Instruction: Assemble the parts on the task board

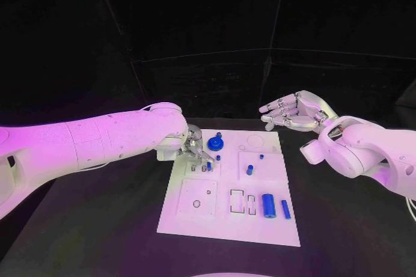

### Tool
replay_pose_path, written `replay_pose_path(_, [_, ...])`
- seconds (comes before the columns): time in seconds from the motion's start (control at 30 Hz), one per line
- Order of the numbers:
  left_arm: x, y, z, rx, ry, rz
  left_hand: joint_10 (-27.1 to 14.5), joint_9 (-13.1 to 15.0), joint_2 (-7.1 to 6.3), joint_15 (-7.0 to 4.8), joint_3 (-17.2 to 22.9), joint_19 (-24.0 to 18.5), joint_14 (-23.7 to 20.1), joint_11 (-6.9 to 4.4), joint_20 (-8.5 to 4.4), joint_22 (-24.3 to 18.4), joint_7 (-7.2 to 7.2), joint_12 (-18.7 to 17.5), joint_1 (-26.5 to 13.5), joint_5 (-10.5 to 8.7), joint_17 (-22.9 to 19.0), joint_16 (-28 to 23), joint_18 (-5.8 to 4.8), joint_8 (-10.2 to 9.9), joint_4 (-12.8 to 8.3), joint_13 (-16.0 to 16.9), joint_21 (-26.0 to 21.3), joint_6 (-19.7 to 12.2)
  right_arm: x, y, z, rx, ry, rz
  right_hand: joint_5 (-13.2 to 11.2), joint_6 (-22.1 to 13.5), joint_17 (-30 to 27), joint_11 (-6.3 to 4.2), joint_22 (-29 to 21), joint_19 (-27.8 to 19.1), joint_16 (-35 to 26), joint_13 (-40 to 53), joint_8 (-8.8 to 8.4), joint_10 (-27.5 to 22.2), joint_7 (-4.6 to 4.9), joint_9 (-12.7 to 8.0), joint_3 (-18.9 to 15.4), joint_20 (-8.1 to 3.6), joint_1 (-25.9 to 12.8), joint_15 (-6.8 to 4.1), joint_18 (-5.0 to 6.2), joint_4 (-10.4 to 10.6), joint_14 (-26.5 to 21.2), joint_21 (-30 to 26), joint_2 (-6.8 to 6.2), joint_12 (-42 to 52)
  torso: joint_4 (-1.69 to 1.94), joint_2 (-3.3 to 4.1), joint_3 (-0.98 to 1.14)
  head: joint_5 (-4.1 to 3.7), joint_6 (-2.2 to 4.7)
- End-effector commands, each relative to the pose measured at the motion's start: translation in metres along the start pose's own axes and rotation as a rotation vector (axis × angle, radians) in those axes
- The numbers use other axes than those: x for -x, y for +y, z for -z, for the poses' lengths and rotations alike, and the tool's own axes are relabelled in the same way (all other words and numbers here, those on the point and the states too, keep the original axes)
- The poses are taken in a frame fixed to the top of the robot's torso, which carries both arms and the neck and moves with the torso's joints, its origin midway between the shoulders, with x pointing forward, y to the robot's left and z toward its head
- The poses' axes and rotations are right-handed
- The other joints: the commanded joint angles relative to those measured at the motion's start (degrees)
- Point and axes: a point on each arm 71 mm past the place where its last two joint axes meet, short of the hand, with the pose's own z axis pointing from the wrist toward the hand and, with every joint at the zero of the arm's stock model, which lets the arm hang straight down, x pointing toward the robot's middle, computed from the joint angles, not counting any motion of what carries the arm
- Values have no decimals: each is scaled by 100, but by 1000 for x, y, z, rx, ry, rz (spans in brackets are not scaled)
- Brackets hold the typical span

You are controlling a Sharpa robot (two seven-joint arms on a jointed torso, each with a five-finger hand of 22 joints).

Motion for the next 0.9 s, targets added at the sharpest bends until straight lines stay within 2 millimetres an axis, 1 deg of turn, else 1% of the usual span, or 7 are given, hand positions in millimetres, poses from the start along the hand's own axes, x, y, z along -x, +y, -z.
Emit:
replay_pose_path(0.03, [-2,-2,-1,7,16,-20,-28,5,6,-32,-34,83,595,-8,-28,8,-3,31,59,2,1507,17,-61,16,-11,5,31,-23,1,2,-1,5,-10,-5,25,-55,-9,21,-12,-11,-45,-13,-37,-46,-7,-6,10,36,-58,39,7,-42,13,-34,-1,-29,2,1,-3,-3,-14])
replay_pose_path(0.23, [-3,-5,-2,-2,14,-20,-24,21,17,-31,-34,86,595,-8,-27,28,-3,46,73,2,1507,17,-64,31,-11,21,42,-31,0,2,-2,3,-9,-5,32,-62,-12,25,-17,-13,-55,-18,-36,-53,-4,-6,11,39,-62,42,7,-46,11,-42,0,-29,1,-5,1,6,-34])
replay_pose_path(0.47, [-4,-8,-2,-12,9,-18,-7,47,39,-32,-35,92,595,-10,-27,59,-6,83,88,3,1507,17,-69,57,-6,58,62,-37,0,1,-3,-1,-10,-4,37,-66,-15,28,-21,-14,-64,-23,-35,-58,-1,-5,11,42,-68,45,6,-49,9,-49,1,-28,5,-5,-3,16,-51])
replay_pose_path(0.9, [-5,-13,-3,-25,15,-26,-4,110,65,-35,-23,91,595,-14,-26,79,-11,103,178,4,1507,17,-70,115,-40,74,74,-65,-2,1,-6,-7,-6,-4,48,-71,-18,31,-28,-16,-77,-28,-33,-64,2,-4,11,46,-80,49,6,-52,9,-60,4,-25,1,-5,-1,11,-61])
